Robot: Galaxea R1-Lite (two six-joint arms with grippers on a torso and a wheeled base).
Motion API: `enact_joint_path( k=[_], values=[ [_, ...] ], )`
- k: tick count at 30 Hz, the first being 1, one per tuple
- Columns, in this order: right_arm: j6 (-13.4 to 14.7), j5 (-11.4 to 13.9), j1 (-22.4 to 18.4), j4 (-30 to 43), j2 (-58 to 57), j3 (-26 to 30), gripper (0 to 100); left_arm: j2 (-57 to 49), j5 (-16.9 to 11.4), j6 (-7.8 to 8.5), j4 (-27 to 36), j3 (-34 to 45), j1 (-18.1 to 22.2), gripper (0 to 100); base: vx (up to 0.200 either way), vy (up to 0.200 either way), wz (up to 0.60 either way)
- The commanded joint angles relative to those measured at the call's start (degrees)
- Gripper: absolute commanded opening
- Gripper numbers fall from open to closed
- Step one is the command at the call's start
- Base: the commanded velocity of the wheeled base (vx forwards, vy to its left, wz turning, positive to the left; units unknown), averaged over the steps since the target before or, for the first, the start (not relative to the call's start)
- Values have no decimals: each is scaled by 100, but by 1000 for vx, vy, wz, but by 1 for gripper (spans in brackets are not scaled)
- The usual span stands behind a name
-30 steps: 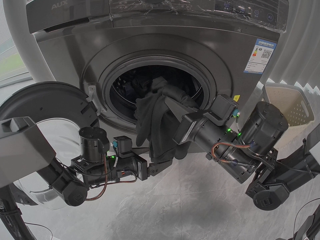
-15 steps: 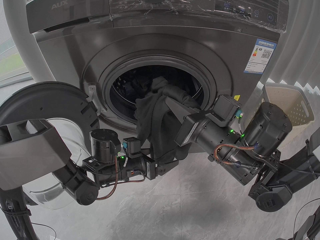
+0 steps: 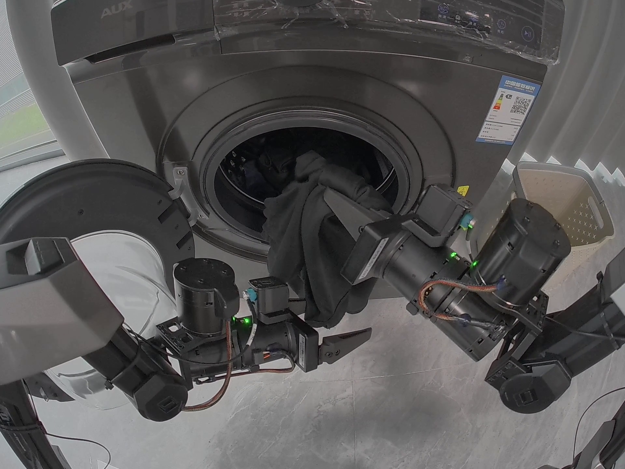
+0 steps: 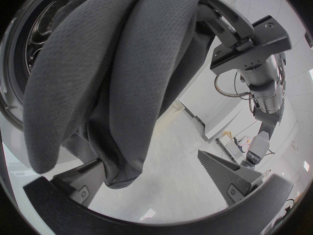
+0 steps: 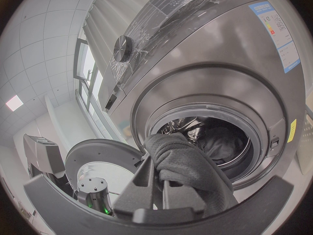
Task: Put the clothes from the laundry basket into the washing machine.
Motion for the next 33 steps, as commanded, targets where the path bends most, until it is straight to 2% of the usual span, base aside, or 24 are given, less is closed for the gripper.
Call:
enact_joint_path(
  k=[1, 6, 11, 18, 23, 33],
  values=[
    [2, -4, 1, -1, 10, 1, 0, 27, 39, -6, -105, -72, 2, 100, 0, 0, 0],
    [2, -4, 1, -1, 10, 9, 0, 194, 74, -23, -325, -116, 55, 100, 0, 0, 0],
    [2, -4, 1, -1, 36, 9, 0, 194, 74, -208, -342, -72, 2, 100, 0, 0, 0],
    [-7, -4, 1, -45, 36, 18, 0, 502, 197, -173, -386, -142, 37, 100, 0, 0, 0],
    [-7, -4, 10, -71, 45, 80, 0, 853, 267, -173, -623, -248, 284, 100, 0, 0, 0],
    [-16, -4, 10, -71, 36, 88, 0, 994, 390, -199, -694, -555, 284, 100, 0, 0, 0]
  ],
)
